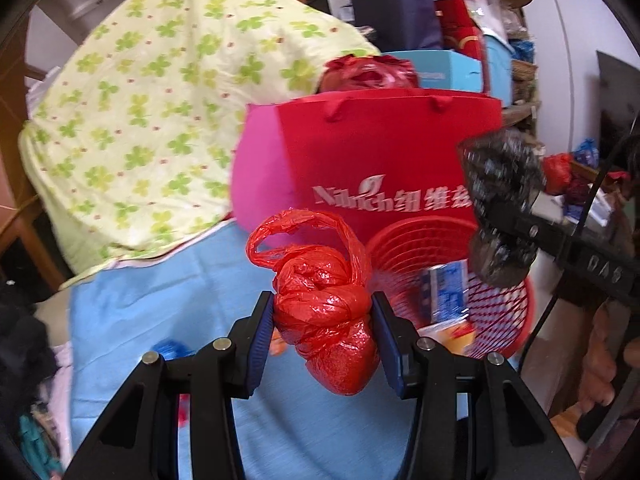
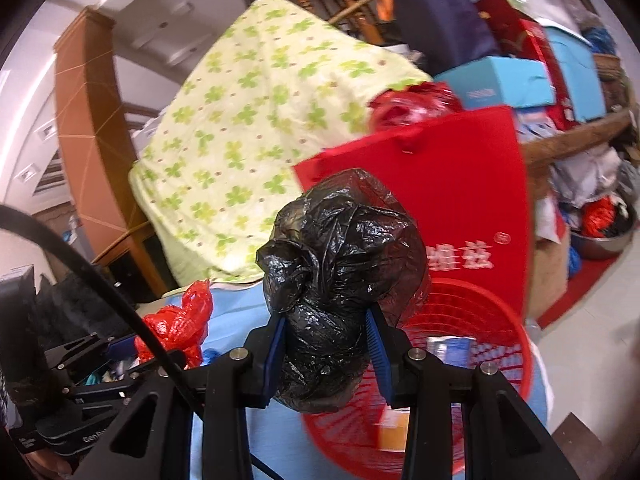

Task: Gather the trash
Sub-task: 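Open the right tool over the basket while the left tool drops the red bag in, then move both open tools back over the remaining trash pile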

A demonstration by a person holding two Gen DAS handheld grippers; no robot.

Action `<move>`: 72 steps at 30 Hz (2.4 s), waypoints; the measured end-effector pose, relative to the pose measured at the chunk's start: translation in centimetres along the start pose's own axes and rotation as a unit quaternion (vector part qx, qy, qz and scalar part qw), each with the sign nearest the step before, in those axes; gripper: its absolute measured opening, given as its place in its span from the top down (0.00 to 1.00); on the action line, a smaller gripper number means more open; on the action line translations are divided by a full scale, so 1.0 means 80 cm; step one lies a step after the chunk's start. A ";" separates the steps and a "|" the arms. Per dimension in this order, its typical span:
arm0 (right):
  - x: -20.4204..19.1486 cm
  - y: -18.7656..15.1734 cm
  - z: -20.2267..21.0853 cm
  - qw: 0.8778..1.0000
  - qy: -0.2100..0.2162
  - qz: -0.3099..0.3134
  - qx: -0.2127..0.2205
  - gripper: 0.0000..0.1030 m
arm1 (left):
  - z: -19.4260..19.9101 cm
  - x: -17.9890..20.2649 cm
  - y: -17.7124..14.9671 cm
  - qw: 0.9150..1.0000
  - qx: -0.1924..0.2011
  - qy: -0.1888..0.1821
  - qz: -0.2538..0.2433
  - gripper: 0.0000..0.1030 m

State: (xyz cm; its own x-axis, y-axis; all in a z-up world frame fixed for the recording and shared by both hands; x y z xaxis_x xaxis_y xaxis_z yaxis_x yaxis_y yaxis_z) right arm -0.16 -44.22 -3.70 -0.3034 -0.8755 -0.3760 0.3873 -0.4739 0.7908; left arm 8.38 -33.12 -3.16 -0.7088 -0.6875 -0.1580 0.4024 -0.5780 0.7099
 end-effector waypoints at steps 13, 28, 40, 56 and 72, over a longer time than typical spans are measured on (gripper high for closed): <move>0.115 -0.015 -0.048 0.996 -0.034 -0.067 -0.049 0.50 | -0.107 0.091 0.030 0.994 -0.033 -0.097 -0.036 0.36; 0.064 -0.009 -0.016 0.999 -0.011 -0.044 -0.016 0.40 | -0.059 0.004 -0.059 0.997 -0.063 -0.045 0.018 0.33; -0.098 -0.026 0.006 0.997 0.055 0.047 -0.030 0.40 | 0.032 -0.122 -0.133 0.992 -0.037 0.020 0.117 0.33; -0.225 -0.042 0.033 0.987 0.086 0.127 -0.039 0.40 | 0.121 -0.197 -0.159 0.983 0.026 0.061 0.174 0.29; -0.237 -0.087 -0.108 0.977 0.095 0.131 -0.136 0.40 | 0.021 -0.312 -0.266 0.955 -0.072 0.112 0.267 0.28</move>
State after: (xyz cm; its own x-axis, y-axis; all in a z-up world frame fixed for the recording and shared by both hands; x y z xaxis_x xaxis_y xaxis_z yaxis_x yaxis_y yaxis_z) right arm 10.39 -25.17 -6.22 -0.0062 -0.9598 -0.2807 0.6558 -0.2158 0.7234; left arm 16.51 -2.92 -13.13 -0.2454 -0.9684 0.0451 0.7584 -0.1628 0.6312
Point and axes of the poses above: each gripper's, at about its wrist camera, not at the fingertips, and z roughly against the way its jaws point, x to its right, y to its top, the point moved 10 cm from there along -z, roughly the way its jaws point, and after that the axes turned 11 degrees about -x, right-handed, at the moved point
